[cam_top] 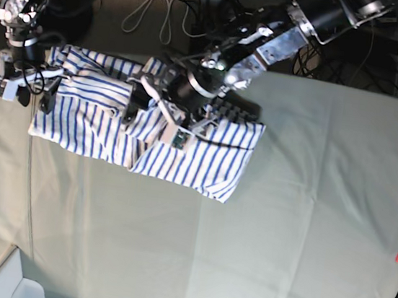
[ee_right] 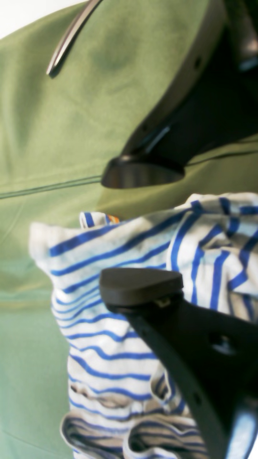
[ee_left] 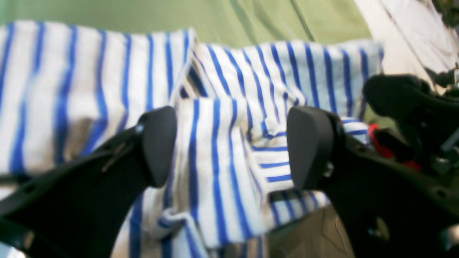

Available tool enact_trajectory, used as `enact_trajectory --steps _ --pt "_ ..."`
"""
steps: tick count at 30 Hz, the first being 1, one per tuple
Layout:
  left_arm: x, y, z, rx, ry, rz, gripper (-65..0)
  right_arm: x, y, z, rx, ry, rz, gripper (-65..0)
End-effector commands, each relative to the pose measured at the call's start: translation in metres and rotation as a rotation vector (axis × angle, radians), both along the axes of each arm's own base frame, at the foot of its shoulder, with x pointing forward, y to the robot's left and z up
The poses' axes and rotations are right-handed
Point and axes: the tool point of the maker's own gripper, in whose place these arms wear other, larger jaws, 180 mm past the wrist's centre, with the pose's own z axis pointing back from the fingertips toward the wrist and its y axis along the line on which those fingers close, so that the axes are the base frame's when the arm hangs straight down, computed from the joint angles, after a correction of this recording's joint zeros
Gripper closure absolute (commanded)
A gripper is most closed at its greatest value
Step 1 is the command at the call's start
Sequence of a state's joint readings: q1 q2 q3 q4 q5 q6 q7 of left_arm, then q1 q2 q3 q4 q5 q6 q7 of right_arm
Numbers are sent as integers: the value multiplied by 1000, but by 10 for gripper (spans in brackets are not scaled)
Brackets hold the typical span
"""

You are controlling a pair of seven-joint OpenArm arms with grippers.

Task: Layout the t-shirt on the table in an organized manner, then fold the t-shirt properly
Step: 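Release the folded end with the left gripper and raise it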

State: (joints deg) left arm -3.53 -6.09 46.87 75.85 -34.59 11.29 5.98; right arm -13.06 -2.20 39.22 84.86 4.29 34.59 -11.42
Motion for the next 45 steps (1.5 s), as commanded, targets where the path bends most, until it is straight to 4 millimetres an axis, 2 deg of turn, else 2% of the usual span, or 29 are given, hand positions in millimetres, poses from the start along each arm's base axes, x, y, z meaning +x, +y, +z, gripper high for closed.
enact_trajectory --steps 1,4,6,8,10,14,16,18,23,27,29,31,32,35,37,40,43,45 --pt "13 -6 10 -17 -35 12 -463 6 -5 10 -11 -28 -4 -362" --pt "12 -7 -7 9 -2 16 -463 5 -3 0 2 42 5 -362" --pt "13 -7 -6 8 -4 16 -463 4 -3 -4 7 76 3 -362" --pt "16 -8 4 -12 -23 19 -463 3 -2 -7 13 99 6 -362" --pt "19 -13 22 -48 -55 15 -463 2 0 -10 17 120 12 -362" --pt "27 -1 54 -84 -132 17 -463 -3 0 -16 23 158 13 -362" --pt "40 17 68 -92 -170 58 -463 -7 2 -23 35 185 13 -362" --pt "56 45 74 -80 -196 121 -463 -14 0 -36 42 230 15 -362" --pt "78 135 61 5 -195 307 -463 -21 0 -62 31 325 31 -362" --pt "80 202 51 58 -176 460 -463 -24 3 -68 40 341 35 -359" --pt "78 227 48 70 -169 525 -463 -23 4 -68 42 341 37 -354" --pt "77 252 47 80 -165 592 -463 -18 14 -68 41 340 69 -304" --pt "74 262 45 85 -160 620 -463 -16 21 -69 43 342 94 -252" --pt "70 283 42 99 -149 673 -463 -13 27 -69 41 340 114 -19" --pt "67 290 39 109 -141 686 -463 -10 28 -66 36 333 121 0" --pt "66 298 39 116 -141 702 -463 -2 25 -48 -1 285 125 0" --pt "67 308 41 120 -146 727 -463 15 34 -13 -37 185 137 0" --pt "67 309 42 120 -147 731 -463 19 49 9 -61 129 200 0"
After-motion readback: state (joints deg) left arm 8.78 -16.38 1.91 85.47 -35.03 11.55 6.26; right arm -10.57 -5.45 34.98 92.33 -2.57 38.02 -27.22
